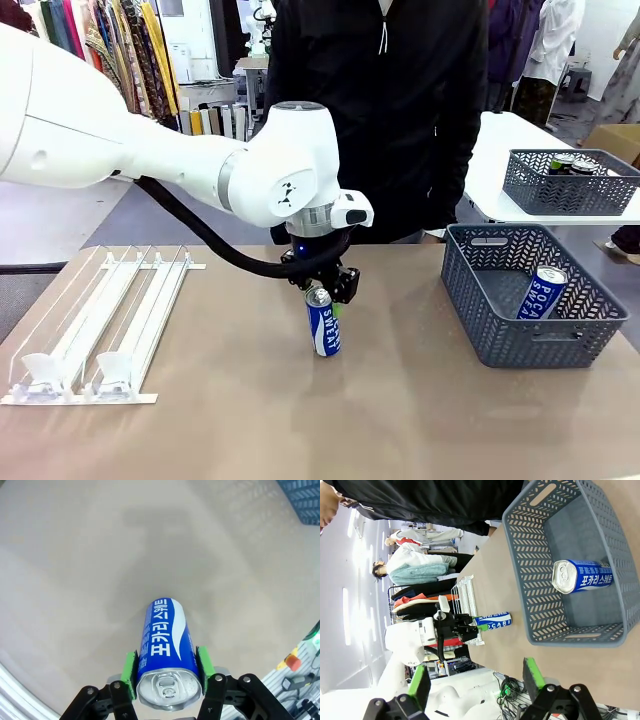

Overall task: Retrieve and store the cans from the dispenser.
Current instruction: Pick up one can from the Automatic Can Dispenser and place it in the middle of the table.

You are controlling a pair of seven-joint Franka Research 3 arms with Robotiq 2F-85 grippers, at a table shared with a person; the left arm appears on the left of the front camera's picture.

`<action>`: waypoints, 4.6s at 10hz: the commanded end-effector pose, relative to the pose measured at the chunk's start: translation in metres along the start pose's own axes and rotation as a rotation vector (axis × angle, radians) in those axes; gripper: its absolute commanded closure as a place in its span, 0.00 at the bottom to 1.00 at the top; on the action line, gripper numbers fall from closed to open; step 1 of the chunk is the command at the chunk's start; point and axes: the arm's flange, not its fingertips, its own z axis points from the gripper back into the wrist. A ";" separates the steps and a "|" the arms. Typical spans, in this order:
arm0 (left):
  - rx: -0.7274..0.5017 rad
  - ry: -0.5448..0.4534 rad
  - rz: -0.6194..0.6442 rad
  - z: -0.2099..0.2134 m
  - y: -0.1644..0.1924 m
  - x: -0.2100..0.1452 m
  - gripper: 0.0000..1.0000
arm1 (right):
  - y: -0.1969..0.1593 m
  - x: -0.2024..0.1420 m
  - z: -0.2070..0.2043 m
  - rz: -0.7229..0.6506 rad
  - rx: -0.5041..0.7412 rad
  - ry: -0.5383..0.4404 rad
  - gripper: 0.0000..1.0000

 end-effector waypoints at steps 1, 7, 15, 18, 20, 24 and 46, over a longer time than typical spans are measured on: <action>0.032 0.024 0.003 0.008 -0.002 0.006 0.57 | 0.002 0.000 0.002 0.014 0.004 0.005 0.00; -0.009 -0.083 0.036 0.046 0.014 -0.009 0.00 | 0.002 0.000 0.002 0.014 0.004 0.005 0.00; -0.839 -0.270 0.144 0.156 0.268 -0.241 0.00 | 0.002 0.000 0.002 0.014 0.004 0.005 0.00; -1.106 -0.511 0.295 0.119 0.348 -0.361 0.00 | 0.002 0.000 0.002 0.014 0.004 0.005 0.00; -1.171 -0.607 0.415 0.085 0.363 -0.403 0.00 | 0.002 0.000 0.002 0.014 0.004 0.005 0.00; -1.137 -0.530 0.380 0.096 0.368 -0.411 0.00 | 0.002 0.000 0.002 0.014 0.004 0.005 0.00; -1.137 -0.530 0.380 0.096 0.368 -0.411 0.00 | 0.002 0.000 0.002 0.014 0.004 0.005 0.00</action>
